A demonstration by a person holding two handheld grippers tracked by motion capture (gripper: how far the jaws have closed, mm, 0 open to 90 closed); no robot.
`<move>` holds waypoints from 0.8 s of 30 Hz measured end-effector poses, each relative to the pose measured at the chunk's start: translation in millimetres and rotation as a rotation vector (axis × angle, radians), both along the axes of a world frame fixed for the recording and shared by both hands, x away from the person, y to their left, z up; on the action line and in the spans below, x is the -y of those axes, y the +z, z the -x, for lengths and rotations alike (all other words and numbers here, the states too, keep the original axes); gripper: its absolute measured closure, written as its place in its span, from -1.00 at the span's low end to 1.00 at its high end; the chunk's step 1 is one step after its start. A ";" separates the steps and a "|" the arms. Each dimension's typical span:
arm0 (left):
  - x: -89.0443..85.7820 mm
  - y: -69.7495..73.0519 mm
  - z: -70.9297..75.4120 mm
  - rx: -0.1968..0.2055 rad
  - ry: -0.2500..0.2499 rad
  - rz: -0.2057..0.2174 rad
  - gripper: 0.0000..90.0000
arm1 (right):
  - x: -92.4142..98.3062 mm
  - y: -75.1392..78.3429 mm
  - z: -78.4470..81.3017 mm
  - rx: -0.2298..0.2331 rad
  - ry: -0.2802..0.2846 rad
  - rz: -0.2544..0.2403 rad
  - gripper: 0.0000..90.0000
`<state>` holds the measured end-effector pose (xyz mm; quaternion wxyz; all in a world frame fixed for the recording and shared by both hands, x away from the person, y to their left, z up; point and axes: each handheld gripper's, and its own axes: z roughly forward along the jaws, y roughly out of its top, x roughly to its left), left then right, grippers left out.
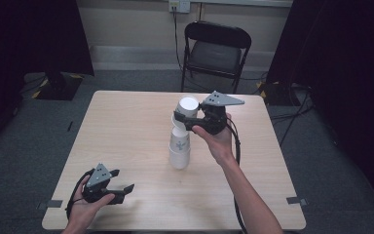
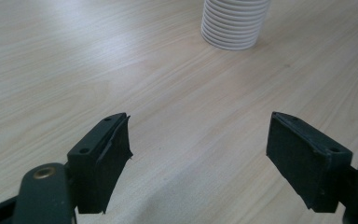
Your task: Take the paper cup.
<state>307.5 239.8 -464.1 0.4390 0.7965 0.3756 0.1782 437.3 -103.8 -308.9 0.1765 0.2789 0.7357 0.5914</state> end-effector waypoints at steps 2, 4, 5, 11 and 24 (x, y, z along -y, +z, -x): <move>0.0 0.6 0.1 -0.003 -0.001 0.010 -0.53 | 3.6 1.2 1.1 -0.001 -0.010 -0.001 -0.25; 0.3 1.4 0.5 -0.007 0.003 0.026 -0.53 | 8.4 2.5 2.7 0.002 -0.014 -0.003 -0.25; 0.3 1.9 0.8 -0.010 0.001 0.034 -0.53 | 11.0 2.7 3.9 0.005 -0.016 -0.005 -0.25; 2.3 1.1 0.8 -0.014 -0.004 0.063 -0.52 | 28.6 -4.4 12.2 -0.011 -0.039 -0.015 -0.25; 14.3 2.2 -2.2 -0.021 -0.053 0.094 -0.45 | 63.5 -19.7 27.4 -0.070 -0.108 0.003 -0.25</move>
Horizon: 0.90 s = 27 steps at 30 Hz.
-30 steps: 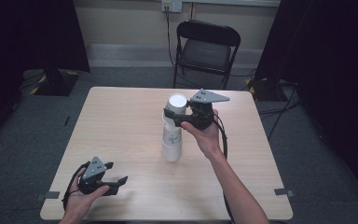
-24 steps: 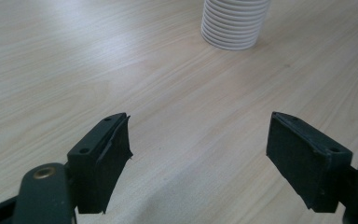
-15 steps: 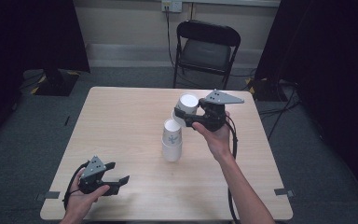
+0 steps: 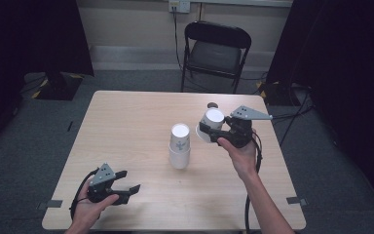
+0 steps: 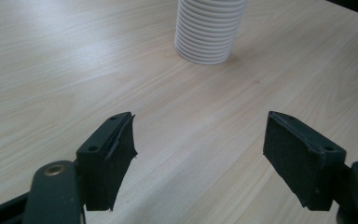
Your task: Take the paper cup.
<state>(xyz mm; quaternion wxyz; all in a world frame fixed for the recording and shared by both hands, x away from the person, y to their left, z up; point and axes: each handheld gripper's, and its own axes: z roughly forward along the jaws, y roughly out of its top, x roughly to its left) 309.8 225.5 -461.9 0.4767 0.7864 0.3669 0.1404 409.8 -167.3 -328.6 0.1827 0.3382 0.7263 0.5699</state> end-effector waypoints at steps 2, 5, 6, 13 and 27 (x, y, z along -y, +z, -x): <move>2.2 2.2 -0.7 0.006 0.018 0.016 -0.43 | 2.5 -2.1 2.4 -0.008 0.002 -0.001 -0.25; 6.0 7.4 -2.8 0.015 0.022 0.043 -0.40 | 2.8 -7.5 7.0 -0.025 0.007 0.007 -0.25; 7.3 9.8 -3.1 0.029 0.023 0.044 -0.39 | 2.3 -9.9 8.8 -0.031 0.009 0.012 -0.25; 18.4 22.5 -7.9 0.041 -0.006 0.069 -0.46 | -0.9 -24.9 22.7 -0.061 0.030 0.032 -0.25; 54.5 17.3 -12.9 0.042 -0.058 0.046 -0.41 | -5.6 -54.6 43.2 -0.141 0.074 0.027 -0.24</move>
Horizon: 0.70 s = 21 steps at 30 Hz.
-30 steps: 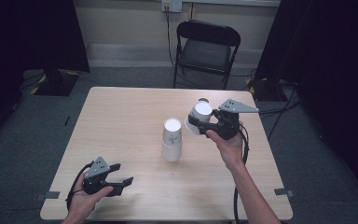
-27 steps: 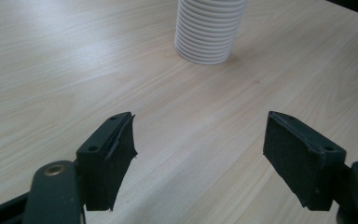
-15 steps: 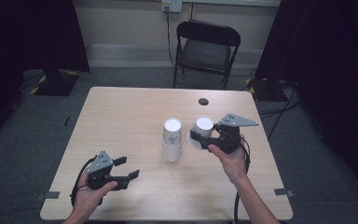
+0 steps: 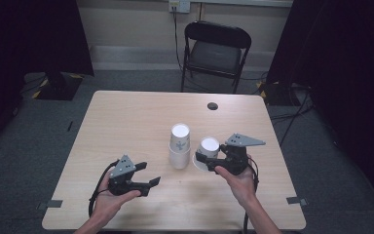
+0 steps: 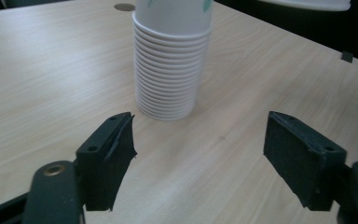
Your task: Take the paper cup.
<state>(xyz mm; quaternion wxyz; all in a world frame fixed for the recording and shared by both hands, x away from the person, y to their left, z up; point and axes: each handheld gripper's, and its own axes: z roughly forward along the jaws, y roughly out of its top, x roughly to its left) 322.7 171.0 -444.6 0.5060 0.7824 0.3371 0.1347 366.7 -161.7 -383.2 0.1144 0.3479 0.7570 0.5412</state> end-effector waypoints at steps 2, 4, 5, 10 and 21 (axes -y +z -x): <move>1.5 -1.9 2.9 0.005 -0.014 -0.001 -0.40 | -3.6 -6.1 2.3 -0.013 0.009 0.006 -0.24; 2.4 -3.0 7.0 0.011 -0.022 0.002 -0.41 | -6.0 -10.7 5.4 -0.012 0.017 0.001 -0.24; 2.2 -3.2 8.2 0.019 -0.028 -0.001 -0.41 | -6.8 -11.7 7.2 -0.010 0.019 -0.002 -0.24; 1.3 -4.6 9.8 0.027 -0.030 -0.004 -0.46 | -12.2 -15.1 13.4 -0.028 0.043 -0.036 -0.24; 8.2 -4.3 17.4 0.067 -0.047 -0.027 -0.59 | -42.7 -20.6 19.9 -0.075 0.138 -0.092 -0.24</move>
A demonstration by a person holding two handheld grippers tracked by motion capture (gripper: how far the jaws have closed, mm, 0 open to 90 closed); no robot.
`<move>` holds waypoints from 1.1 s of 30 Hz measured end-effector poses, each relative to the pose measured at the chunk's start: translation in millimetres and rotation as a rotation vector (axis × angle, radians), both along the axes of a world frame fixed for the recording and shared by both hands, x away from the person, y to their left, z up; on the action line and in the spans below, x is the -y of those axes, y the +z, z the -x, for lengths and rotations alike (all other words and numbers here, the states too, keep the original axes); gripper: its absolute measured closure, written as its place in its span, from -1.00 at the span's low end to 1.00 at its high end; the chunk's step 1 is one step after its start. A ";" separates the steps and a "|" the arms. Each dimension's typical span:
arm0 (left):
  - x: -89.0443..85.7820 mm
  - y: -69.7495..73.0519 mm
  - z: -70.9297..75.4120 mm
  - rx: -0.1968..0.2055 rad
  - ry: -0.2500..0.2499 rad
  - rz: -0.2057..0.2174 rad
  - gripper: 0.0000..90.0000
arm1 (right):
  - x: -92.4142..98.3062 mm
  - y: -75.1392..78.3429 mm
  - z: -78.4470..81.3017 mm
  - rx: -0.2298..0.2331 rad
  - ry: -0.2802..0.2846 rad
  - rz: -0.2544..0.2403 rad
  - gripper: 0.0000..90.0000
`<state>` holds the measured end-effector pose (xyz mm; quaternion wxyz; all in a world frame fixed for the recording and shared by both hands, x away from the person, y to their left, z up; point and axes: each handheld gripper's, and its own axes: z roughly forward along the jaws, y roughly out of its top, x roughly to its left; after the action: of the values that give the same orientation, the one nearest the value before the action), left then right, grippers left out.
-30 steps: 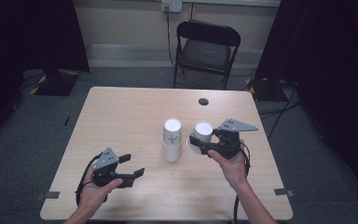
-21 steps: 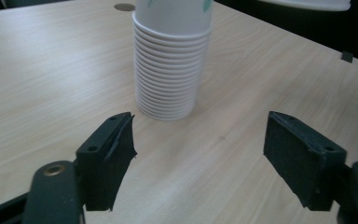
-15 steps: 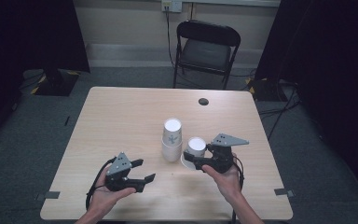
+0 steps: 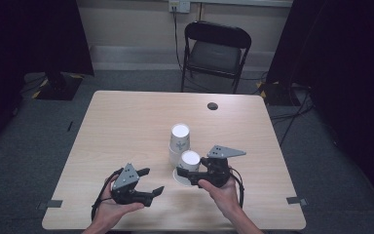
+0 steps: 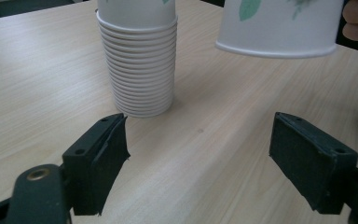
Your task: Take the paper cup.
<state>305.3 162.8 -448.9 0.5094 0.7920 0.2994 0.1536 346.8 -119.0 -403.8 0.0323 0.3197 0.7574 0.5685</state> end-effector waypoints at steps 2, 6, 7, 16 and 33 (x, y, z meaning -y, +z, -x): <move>2.1 -1.1 0.5 0.014 0.003 -0.004 -0.57 | -4.2 0.2 1.4 0.009 0.031 -0.009 -0.24; 6.1 -1.1 4.1 0.085 -0.011 0.005 -0.42 | -12.5 1.1 1.7 -0.004 0.052 -0.029 -0.24; 6.9 -1.1 5.5 0.110 -0.012 0.003 -0.40 | -14.9 1.5 1.7 -0.011 0.054 -0.036 -0.24; 9.4 -1.8 10.2 0.197 -0.024 0.030 0.04 | -37.8 6.3 4.8 -0.051 0.110 -0.086 -0.24; 9.0 -2.0 12.0 0.332 0.011 -0.005 0.55 | -44.7 -4.6 -0.8 -0.230 0.095 -0.201 -0.23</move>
<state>293.3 153.7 -450.9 0.5490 0.7554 0.2149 0.2860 347.5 -74.3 -408.4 -0.1137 0.3483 0.7095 0.6019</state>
